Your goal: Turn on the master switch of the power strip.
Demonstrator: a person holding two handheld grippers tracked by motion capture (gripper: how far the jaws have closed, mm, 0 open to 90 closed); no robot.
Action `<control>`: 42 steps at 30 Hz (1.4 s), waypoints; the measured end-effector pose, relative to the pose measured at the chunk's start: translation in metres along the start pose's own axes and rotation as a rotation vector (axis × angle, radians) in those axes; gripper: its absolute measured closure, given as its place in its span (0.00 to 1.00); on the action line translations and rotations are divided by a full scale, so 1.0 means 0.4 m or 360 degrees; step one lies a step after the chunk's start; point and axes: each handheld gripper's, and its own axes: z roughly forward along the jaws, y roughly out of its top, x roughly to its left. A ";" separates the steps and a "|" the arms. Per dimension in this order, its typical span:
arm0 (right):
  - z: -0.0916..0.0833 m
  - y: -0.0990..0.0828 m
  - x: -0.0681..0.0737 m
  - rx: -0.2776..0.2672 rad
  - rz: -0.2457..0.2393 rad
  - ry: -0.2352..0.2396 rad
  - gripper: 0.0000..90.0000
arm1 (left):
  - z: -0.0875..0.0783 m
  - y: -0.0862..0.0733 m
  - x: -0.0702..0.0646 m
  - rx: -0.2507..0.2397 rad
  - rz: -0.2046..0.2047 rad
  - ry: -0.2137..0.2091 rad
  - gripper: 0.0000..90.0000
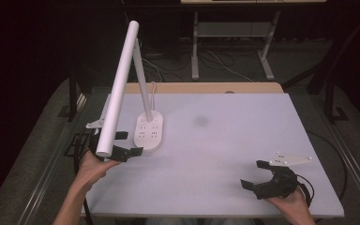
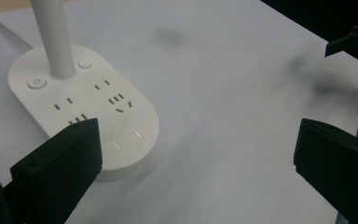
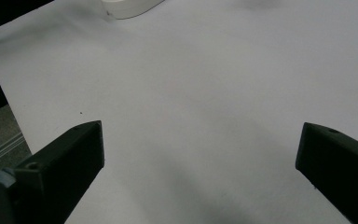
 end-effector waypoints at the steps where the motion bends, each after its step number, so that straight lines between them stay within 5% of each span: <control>1: 0.000 0.000 0.000 0.0000 0.0000 0.0000 0.01 | -0.001 0.003 0.003 0.0005 0.0001 0.0010 0.00; 21: 0.000 -0.001 -0.001 0.0005 0.0004 -0.0003 0.01 | -0.001 0.052 0.077 0.0019 -0.0067 0.0078 0.00; 42: 0.000 -0.004 -0.002 0.0006 0.0008 -0.0005 0.01 | 0.015 0.098 0.133 0.0072 -0.0053 0.0133 0.00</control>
